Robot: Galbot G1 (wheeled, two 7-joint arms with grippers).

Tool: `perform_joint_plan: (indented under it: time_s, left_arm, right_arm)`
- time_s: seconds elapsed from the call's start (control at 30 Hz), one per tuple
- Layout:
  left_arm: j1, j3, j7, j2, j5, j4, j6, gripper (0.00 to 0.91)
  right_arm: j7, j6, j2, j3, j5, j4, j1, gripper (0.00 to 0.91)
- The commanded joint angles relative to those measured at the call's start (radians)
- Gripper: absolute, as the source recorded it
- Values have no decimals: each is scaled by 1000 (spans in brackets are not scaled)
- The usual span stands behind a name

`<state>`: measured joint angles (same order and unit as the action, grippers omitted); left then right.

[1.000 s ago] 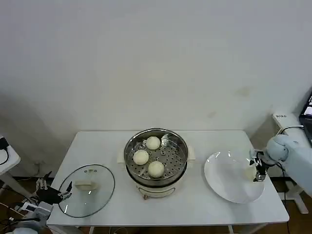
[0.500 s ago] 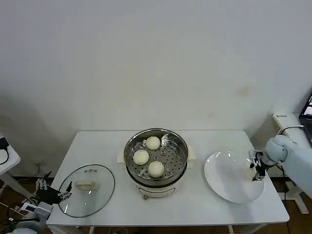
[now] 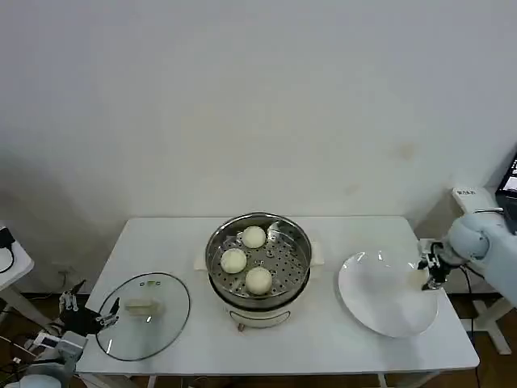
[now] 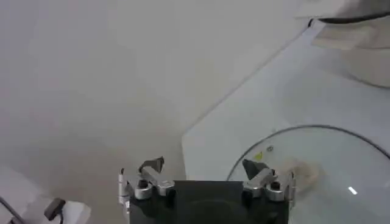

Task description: Take steamed baozi put them in steamer then cover it.

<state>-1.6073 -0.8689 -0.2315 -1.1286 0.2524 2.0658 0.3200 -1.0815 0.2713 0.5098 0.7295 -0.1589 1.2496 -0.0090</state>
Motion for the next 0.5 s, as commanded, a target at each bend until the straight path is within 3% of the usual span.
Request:
perform_joint_plan:
  time_s: [0.03,0.23,0.5]
  left_arm:
    - [5,8,1,-1,2,-1,1,907]
    - [15,19,0,-1,7,3,3,907]
    - [23,15,-1,-5,7,-2,2,907]
  right_arm:
    - [17,72,14,307,252,121,428,625]
    - [69,165,163,485,436,211,672,625]
    - [148,276,369,598,632,287,795,625]
